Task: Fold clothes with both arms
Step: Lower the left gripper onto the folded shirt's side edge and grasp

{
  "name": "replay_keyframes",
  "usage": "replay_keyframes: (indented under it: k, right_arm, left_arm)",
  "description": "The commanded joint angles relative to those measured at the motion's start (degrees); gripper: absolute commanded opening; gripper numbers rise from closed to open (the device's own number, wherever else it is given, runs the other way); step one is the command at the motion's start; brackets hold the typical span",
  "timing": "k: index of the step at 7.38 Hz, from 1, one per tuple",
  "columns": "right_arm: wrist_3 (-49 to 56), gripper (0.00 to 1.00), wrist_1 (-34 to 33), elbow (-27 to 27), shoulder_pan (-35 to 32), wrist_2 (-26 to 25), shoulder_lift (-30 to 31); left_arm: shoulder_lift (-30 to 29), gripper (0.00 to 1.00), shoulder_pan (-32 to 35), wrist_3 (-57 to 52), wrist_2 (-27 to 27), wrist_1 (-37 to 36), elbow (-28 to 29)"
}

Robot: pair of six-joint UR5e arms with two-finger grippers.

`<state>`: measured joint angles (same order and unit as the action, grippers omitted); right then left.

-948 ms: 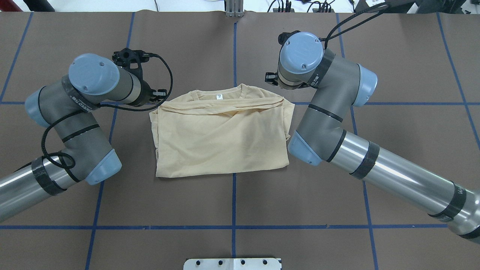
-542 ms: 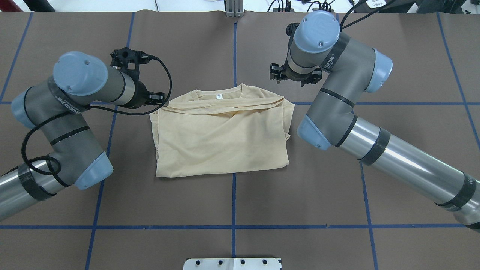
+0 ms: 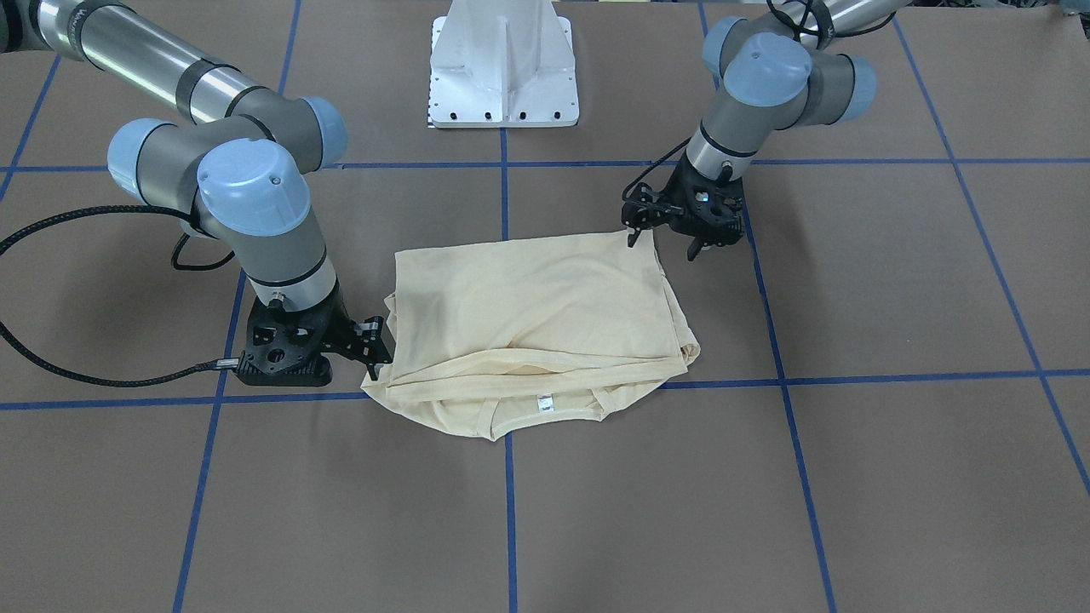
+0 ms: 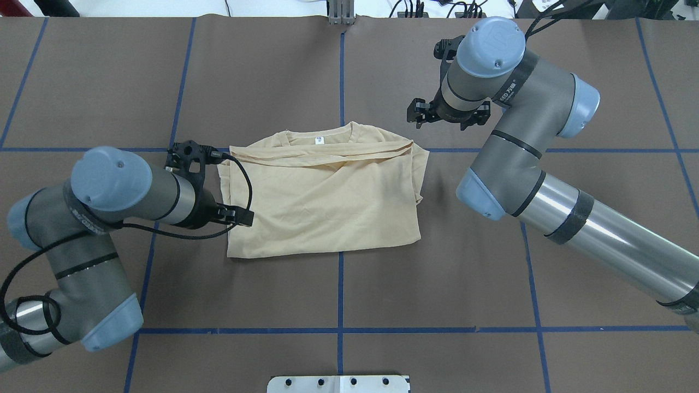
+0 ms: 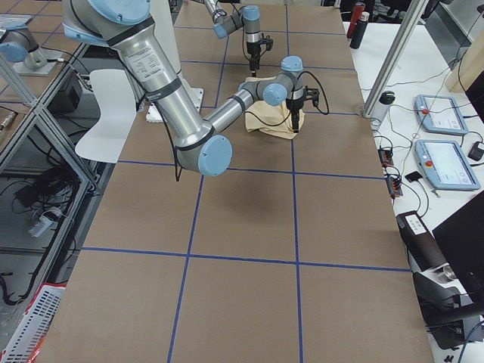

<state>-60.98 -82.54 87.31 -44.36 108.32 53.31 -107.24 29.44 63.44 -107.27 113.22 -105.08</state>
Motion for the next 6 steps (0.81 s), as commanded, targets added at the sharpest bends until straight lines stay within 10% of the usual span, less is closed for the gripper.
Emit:
replay_keyframes:
  k: [1, 6]
  right_arm:
    - [0.1, 1.0, 0.0, 0.3, -0.1, 0.0, 0.1]
    - [0.0, 1.0, 0.0, 0.6, 0.0, 0.0, 0.1]
  left_arm:
    - [0.4, 0.95, -4.0, 3.2, 2.1, 0.4, 0.3]
    - [0.4, 0.8, -4.1, 3.0, 2.1, 0.5, 0.8]
